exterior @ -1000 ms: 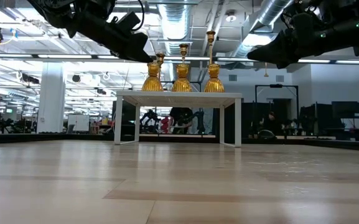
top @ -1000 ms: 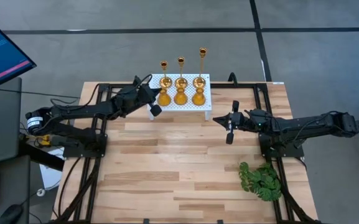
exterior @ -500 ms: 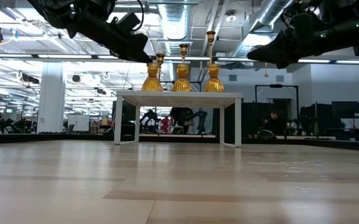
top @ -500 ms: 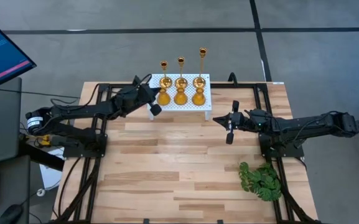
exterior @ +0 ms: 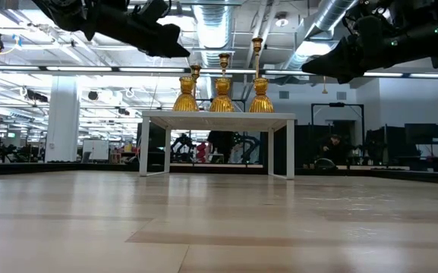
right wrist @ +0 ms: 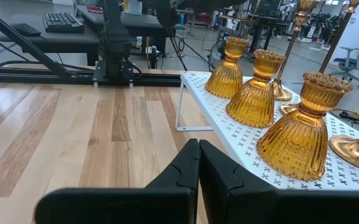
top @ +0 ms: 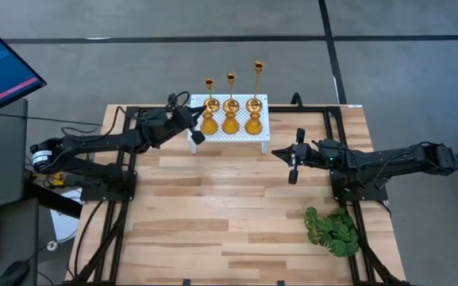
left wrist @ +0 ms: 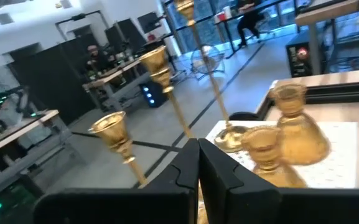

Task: Pick & Place candle stick holders
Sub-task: Return to Home Position

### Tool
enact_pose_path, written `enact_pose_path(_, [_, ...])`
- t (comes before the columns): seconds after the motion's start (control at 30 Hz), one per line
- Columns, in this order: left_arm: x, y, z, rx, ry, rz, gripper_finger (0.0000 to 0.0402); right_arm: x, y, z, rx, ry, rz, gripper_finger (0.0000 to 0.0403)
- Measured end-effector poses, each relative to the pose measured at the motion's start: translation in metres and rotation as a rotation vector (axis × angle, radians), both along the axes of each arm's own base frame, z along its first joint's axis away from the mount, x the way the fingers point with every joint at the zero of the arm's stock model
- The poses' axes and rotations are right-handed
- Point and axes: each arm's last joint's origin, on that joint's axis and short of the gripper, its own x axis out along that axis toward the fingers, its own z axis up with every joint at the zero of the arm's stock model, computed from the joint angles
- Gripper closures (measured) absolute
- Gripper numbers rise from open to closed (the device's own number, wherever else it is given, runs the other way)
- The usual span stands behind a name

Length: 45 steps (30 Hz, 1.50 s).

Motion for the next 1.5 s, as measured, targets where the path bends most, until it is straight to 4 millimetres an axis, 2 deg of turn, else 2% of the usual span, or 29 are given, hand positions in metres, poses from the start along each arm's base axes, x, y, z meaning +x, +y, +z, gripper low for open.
enact_pose_path(0.47, [0.008,-0.042,0.002,0.045,0.03,-0.153,0.0396,0.0,0.0,-0.001,0.001,0.008,0.001,0.0403])
enact_pose_path(0.73, [-0.005,-0.062,0.002,0.025,0.098,-0.228,0.0396,0.0,0.0,-0.001,0.017,0.004,-0.001,0.0403])
enact_pose_path(0.9, [-0.016,-0.069,0.001,0.008,0.155,-0.305,0.0396,0.0,0.0,-0.001,0.025,0.002,0.0,0.0403])
enact_pose_path(1.1, [-0.03,-0.073,0.006,-0.003,0.145,-0.424,0.0396,0.0,0.0,-0.001,0.015,0.008,0.002,0.0403])
enact_pose_path(1.3, [-0.047,-0.074,0.004,-0.068,0.182,-0.44,0.0396,-0.001,-0.002,0.002,-0.054,0.026,0.012,0.0403])
enact_pose_path(1.5, [-0.049,-0.074,-0.001,-0.113,0.208,-0.468,0.0396,-0.012,-0.011,0.021,0.052,0.085,0.218,0.0403])
